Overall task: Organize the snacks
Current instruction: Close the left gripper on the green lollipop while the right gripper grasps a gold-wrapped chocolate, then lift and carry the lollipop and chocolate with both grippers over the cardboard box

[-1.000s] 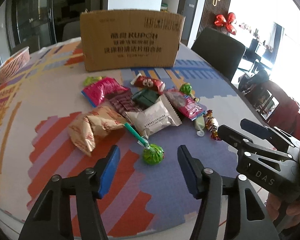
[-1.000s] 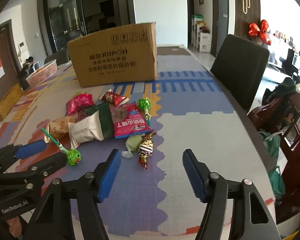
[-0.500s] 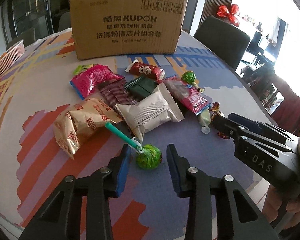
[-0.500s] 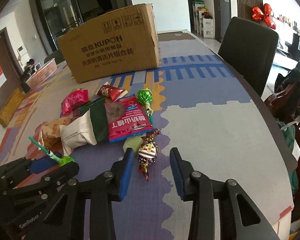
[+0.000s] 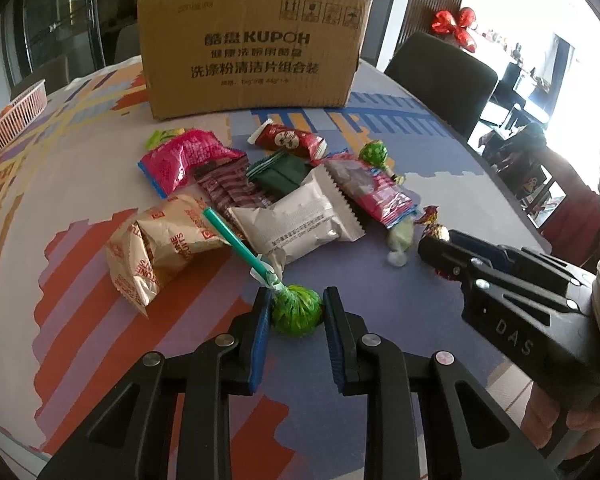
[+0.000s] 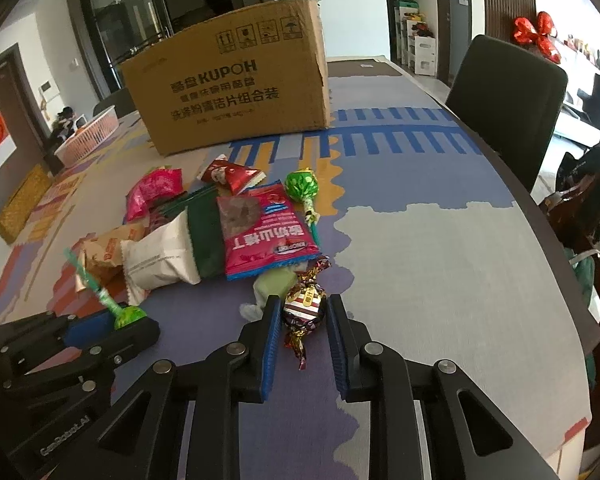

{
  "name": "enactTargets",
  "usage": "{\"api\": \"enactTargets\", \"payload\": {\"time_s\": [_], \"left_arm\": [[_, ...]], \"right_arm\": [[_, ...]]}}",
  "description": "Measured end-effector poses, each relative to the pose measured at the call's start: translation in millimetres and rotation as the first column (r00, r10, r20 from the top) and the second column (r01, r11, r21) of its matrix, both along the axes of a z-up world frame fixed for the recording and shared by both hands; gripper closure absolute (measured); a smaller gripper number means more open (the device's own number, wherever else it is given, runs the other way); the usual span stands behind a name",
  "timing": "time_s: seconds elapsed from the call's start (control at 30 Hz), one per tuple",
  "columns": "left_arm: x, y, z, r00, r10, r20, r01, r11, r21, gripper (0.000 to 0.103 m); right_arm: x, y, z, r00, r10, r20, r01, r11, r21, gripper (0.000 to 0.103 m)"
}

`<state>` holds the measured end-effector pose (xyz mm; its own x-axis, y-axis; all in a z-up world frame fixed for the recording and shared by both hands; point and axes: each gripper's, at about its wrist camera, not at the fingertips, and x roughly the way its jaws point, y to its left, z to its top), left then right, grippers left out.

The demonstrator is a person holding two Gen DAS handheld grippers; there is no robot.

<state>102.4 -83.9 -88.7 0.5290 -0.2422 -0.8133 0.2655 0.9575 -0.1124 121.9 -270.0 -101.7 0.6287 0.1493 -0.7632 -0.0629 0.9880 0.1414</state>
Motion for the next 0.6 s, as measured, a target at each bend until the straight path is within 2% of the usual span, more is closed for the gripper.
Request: {"api": "enactTargets", "payload": {"time_s": [0.4, 0.6], "left_arm": [[-13, 8, 38, 0.994, -0.001, 0.11, 0.003, 1.0, -0.026, 0.077], [-6, 15, 62, 0.983, 0.015, 0.181, -0.011, 1.0, -0.023, 0.077]], "right_arm": [[-29, 14, 39, 0.995, 0.042, 0.089, -0.043, 0.999, 0.01, 0.079], [-28, 23, 59, 0.988, 0.063, 0.141, -0.063, 0.998, -0.006, 0.079]]}}
